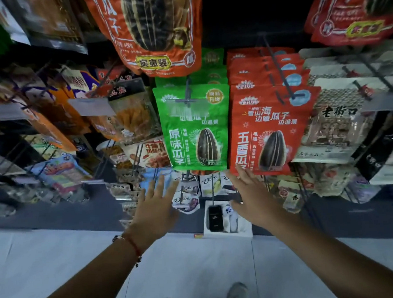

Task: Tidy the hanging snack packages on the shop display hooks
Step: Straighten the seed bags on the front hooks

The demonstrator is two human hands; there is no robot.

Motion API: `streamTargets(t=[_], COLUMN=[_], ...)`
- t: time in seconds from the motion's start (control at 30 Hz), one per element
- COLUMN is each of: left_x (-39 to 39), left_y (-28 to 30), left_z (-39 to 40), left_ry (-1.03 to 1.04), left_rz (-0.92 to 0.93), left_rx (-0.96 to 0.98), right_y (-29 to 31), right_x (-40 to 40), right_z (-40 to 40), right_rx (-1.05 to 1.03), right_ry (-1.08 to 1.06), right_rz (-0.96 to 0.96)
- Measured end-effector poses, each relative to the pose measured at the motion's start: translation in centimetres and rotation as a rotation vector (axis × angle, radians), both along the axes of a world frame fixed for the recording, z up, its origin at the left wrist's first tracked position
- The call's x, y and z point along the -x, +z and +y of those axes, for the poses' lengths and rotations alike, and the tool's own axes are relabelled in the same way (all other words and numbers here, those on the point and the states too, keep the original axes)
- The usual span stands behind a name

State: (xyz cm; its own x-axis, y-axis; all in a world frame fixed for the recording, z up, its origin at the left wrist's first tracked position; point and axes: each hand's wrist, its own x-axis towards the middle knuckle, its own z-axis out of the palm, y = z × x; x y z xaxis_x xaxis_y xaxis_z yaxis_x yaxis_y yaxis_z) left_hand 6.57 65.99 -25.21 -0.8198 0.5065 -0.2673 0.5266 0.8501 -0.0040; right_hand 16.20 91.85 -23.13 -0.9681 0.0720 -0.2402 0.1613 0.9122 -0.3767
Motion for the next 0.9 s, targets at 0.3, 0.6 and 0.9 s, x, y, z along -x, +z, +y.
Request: streamTargets(t=[0.3,0.6,0.9], left_x=[-2.8,-3.5,-5.8], left_y=[-2.8,-3.9,-2.1], left_z=[-4.2,-9.1,-6.0], left_ry=[-0.077,-0.141,-0.283], left_rz=[-0.127,-0.168,-0.207], left_rx=[0.075,0.040,-0.030], right_y=[-3.2,-4.4,-2.3], right_x=[-6.2,-7.7,-10.7], right_z=[-3.9,-12.9,-13.4], right_rx=[-0.070,-0.027,-0.029], right_ry=[-0.157,-0.280,-0.410], right_rz=[-0.193,-0.273,-0.190])
